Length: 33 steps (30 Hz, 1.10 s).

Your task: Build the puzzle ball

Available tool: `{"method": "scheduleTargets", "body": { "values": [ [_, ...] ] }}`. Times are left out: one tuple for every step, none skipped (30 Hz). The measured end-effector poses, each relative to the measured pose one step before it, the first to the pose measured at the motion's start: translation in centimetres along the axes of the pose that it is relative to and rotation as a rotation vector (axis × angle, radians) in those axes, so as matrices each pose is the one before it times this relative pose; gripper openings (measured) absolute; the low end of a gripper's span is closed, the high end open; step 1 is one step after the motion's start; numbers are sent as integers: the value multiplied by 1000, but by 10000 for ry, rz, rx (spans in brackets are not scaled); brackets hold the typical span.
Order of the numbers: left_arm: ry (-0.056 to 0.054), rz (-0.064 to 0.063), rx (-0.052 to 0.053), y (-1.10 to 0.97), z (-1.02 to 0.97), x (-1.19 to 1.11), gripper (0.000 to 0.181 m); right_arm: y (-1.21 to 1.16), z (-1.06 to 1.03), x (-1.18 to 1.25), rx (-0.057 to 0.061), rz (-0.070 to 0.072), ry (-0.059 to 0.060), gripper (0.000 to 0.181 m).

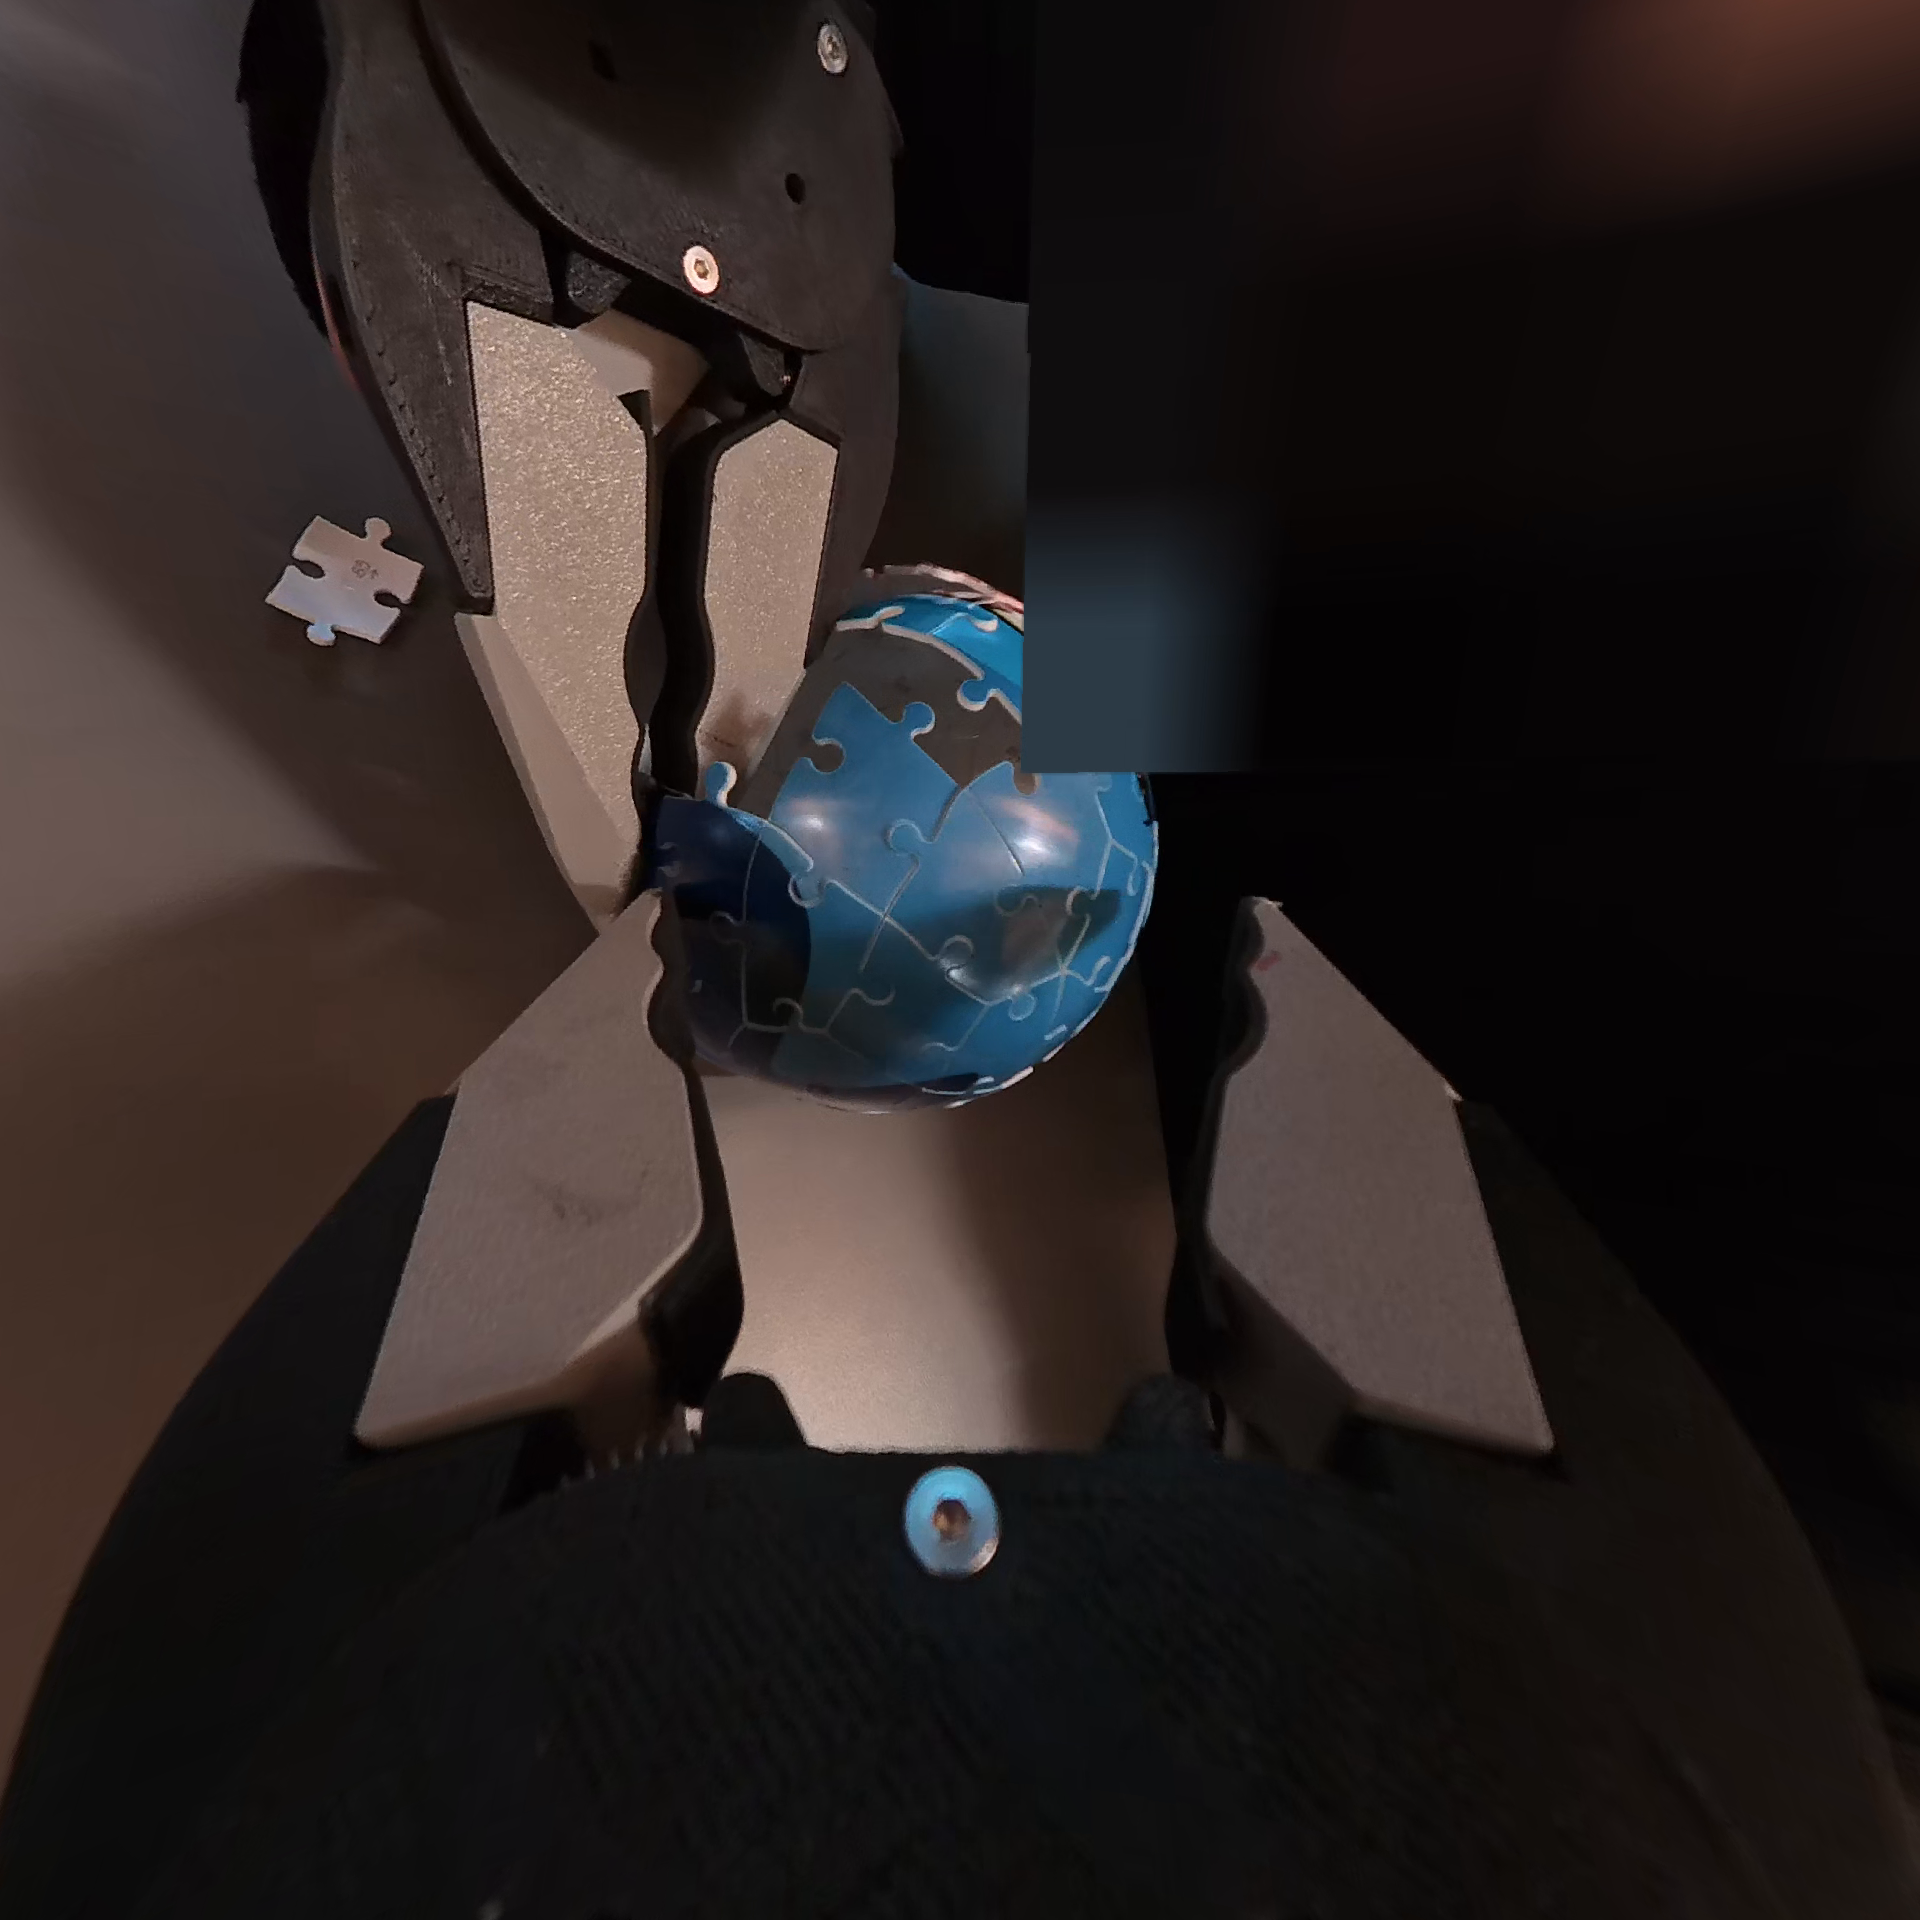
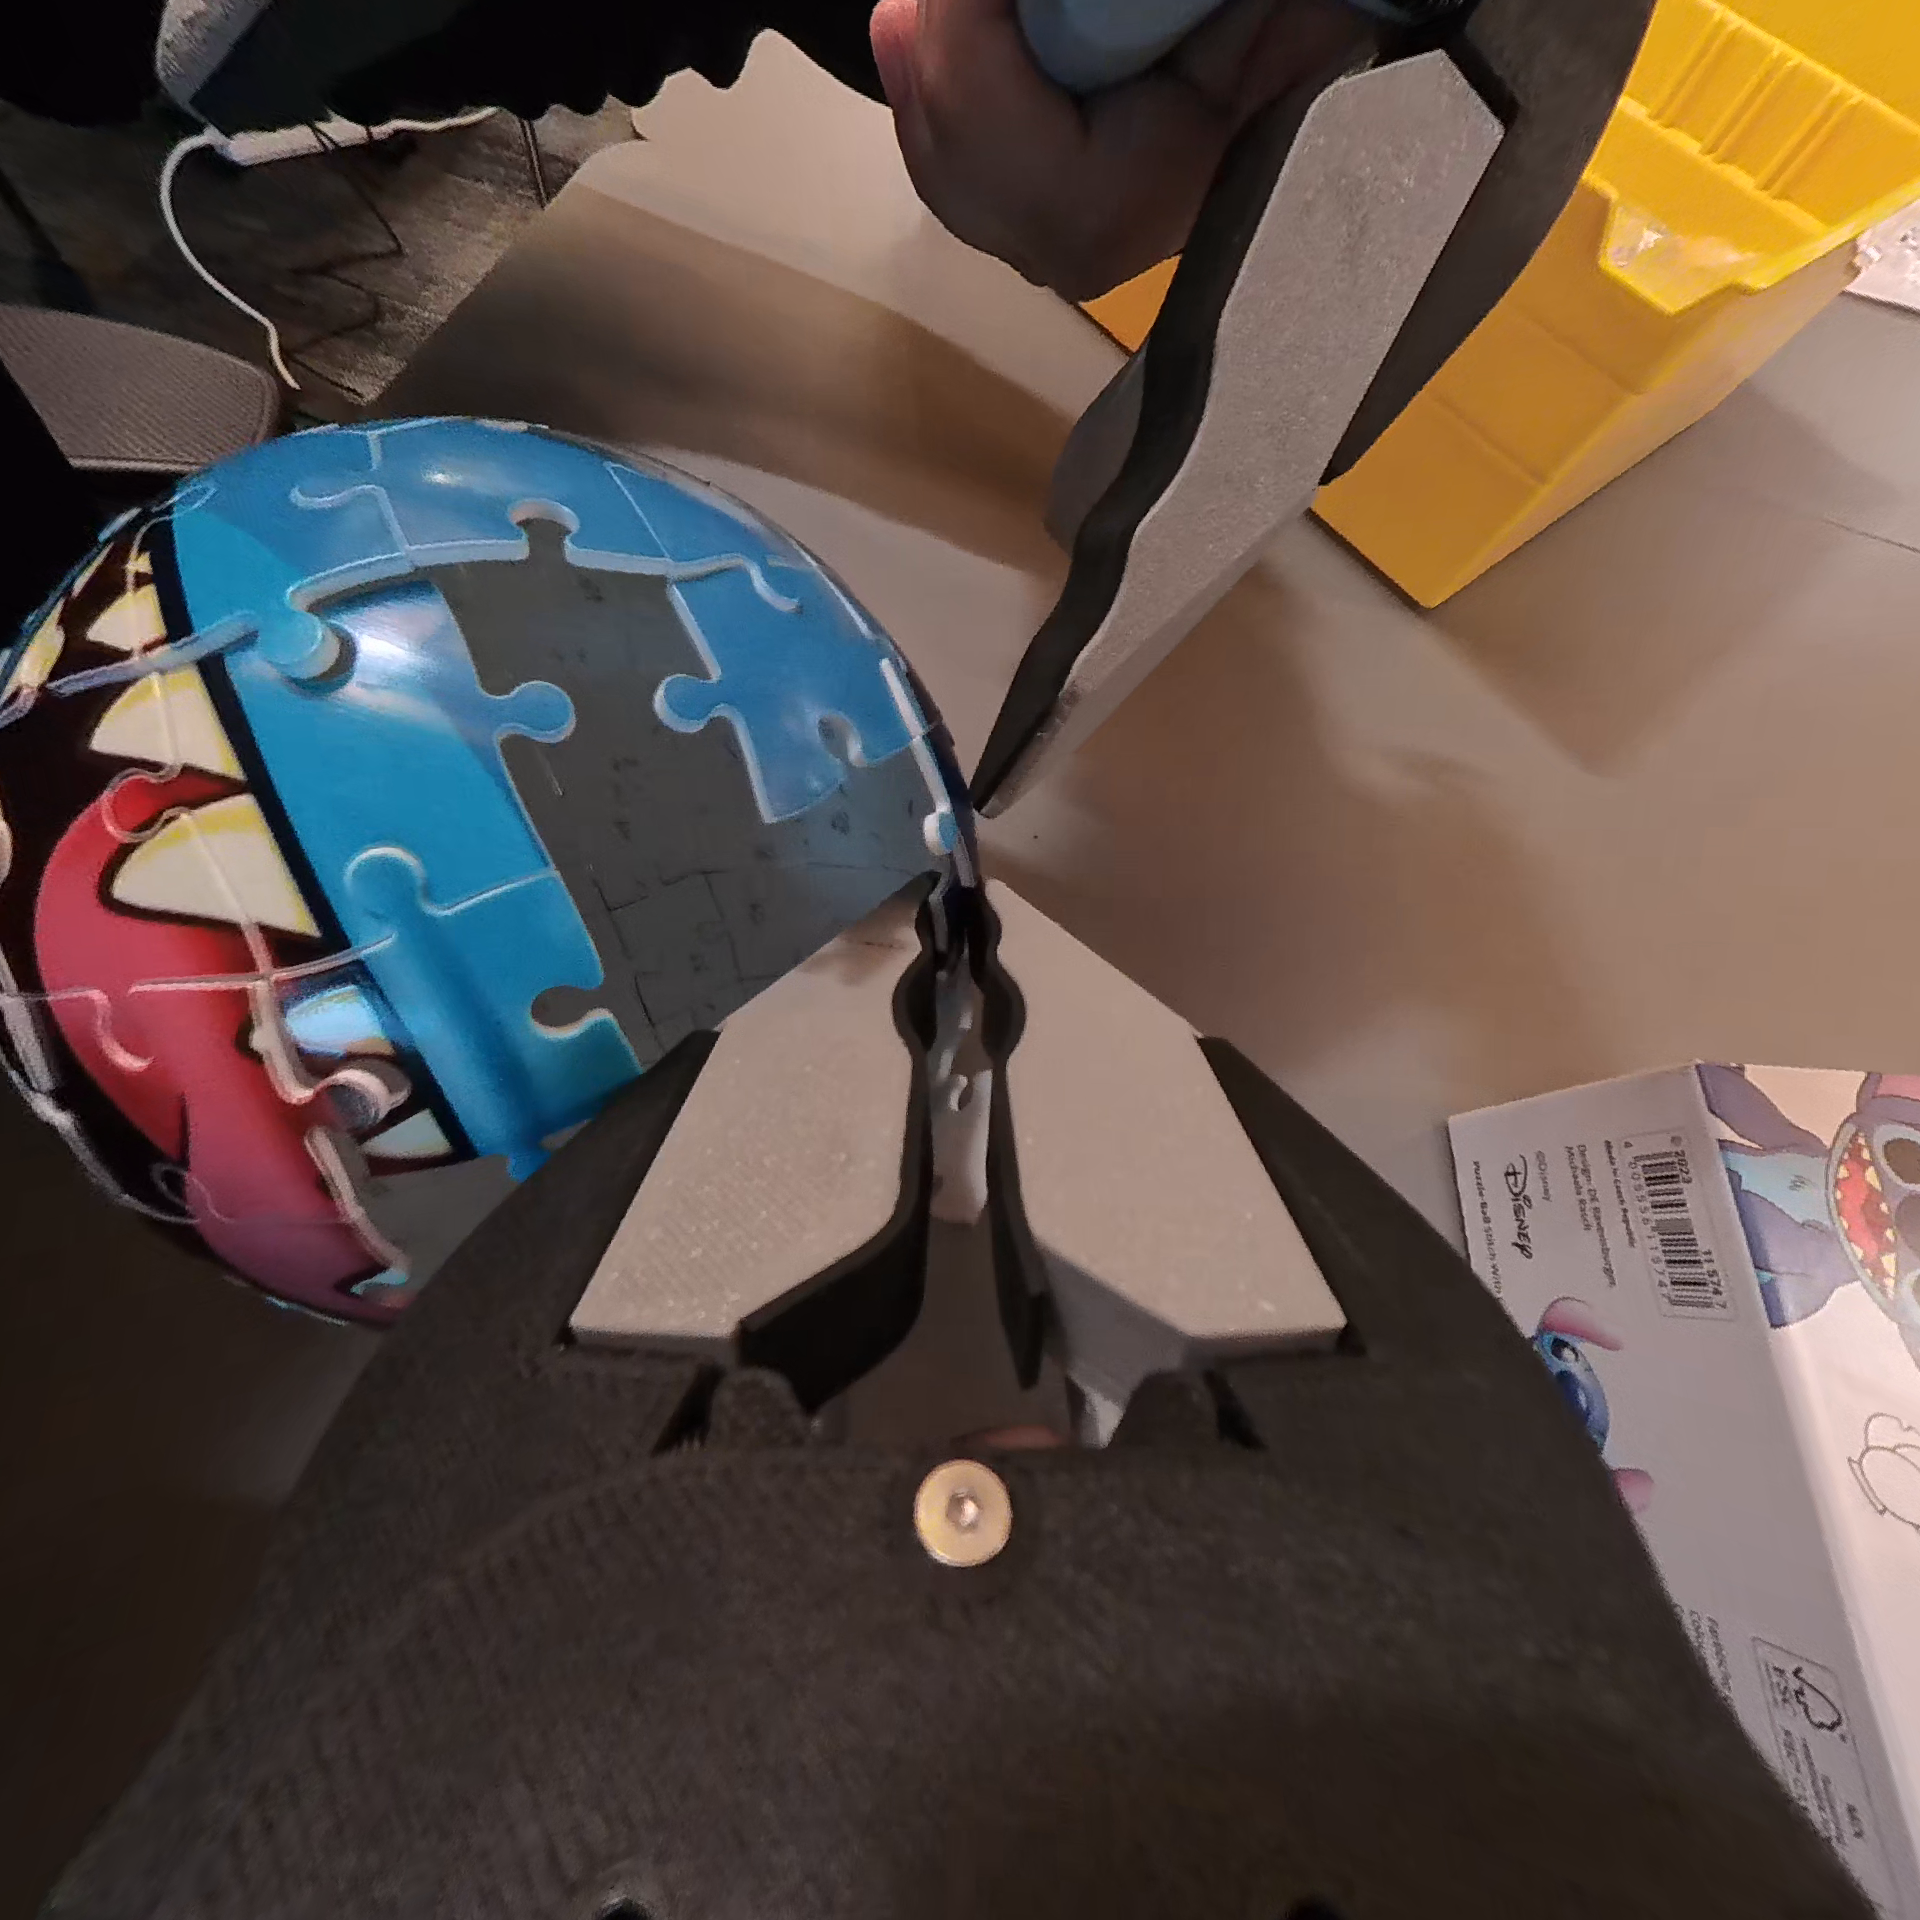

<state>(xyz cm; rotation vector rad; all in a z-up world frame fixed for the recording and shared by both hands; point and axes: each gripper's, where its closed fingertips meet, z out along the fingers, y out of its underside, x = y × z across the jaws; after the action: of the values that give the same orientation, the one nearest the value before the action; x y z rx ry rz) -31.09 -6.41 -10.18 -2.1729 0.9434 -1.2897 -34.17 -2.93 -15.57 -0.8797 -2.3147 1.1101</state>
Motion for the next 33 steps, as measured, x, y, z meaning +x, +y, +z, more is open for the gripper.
{"method": "scheduleTargets", "body": {
  "values": [
    [-1,-7,-2,0,-15,6,102,-8,5,4,12,24,-20,0],
    [-4,-8,-6,5,-18,3,102,-34,25,18,35,93,-36,0],
    [-14,-5,-13,22,-23,-6,102,-39,41,-1,56,120,-55,0],
    [-8,-4,-13,35,-19,3,101,-22,36,-6,51,96,-65,1],
    [-3,-5,8,5,1,-3,101,-20,7,2,39,52,-48,1],
    [5,-12,10,-7,-11,9,101,-22,3,66,37,-1,32,1],
    [-3,0,5,9,-6,8,101,-13,11,126,17,-17,97,6],
    [4,-4,5,6,-9,-5,101,2,-19,32,-2,-9,28,8],
    [10,-4,8,-1,-21,7,101,-49,-43,-57,20,3,-47,8],
    [1,-2,1,6,-17,-3,101,-81,-96,-40,33,29,-54,10],
    [3,-5,3,5,-19,-16,100,-129,-160,2,55,51,-45,13],
    [6,-8,8,-2,-21,4,100,-189,-224,16,114,48,-38,15],
    [0,5,10,-14,-20,9,100,-240,-258,-1,148,29,-54,15],
    [-7,11,10,-21,-30,14,99,-214,-244,-38,129,1,-57,14],
    [-10,17,16,-42,-35,17,99,-143,-201,84,72,-12,25,13],
    [-11,26,32,-59,-46,16,99,-84,-150,110,49,-30,56,13],
    [-22,23,31,-61,-56,-9,99,-75,-79,-29,53,-35,-20,13],
    [-22,20,33,-61,-41,-9,99,-45,-4,-57,47,-10,-25,12],
    [11,19,38,-80,-19,38,99,0,59,-63,23,-14,-36,11],
    [54,17,50,-98,-11,98,99,29,93,-118,6,-36,-60,8],
    [35,8,13,-34,9,58,98,19,79,-44,11,-52,5,5],
    [-11,8,-29,22,33,-1,98,-15,41,9,31,-54,62,5],
    [-12,8,-39,49,35,-14,98,-21,28,-22,19,-52,45,3],
    [14,7,-12,1,36,31,98,2,6,25,-14,-53,66,2],
    [3,-6,3,-7,21,-14,98,43,-23,44,-38,-65,54,1],
    [2,-25,3,9,9,-45,98,27,-38,31,-31,-57,8,1],
    [15,-33,6,25,2,-40,99,25,-49,11,-14,-29,-43,1],
    [8,-29,9,34,-19,-37,99,21,-40,-13,17,21,-93,1],
    [3,-22,15,18,-7,-17,99,7,-24,-3,52,68,-136,1],
    [-9,-11,13,-6,-9,-5,99,6,-34,-8,81,82,-151,1],
    [1,4,0,13,-5,26,99,-11,-15,-35,102,59,-160,1],
    [-11,6,-9,0,2,7,99,-3,-19,-24,90,8,-143,1],
    [-31,-1,3,-32,-6,-46,100,35,-11,44,48,30,-120,1]
  ]
}}
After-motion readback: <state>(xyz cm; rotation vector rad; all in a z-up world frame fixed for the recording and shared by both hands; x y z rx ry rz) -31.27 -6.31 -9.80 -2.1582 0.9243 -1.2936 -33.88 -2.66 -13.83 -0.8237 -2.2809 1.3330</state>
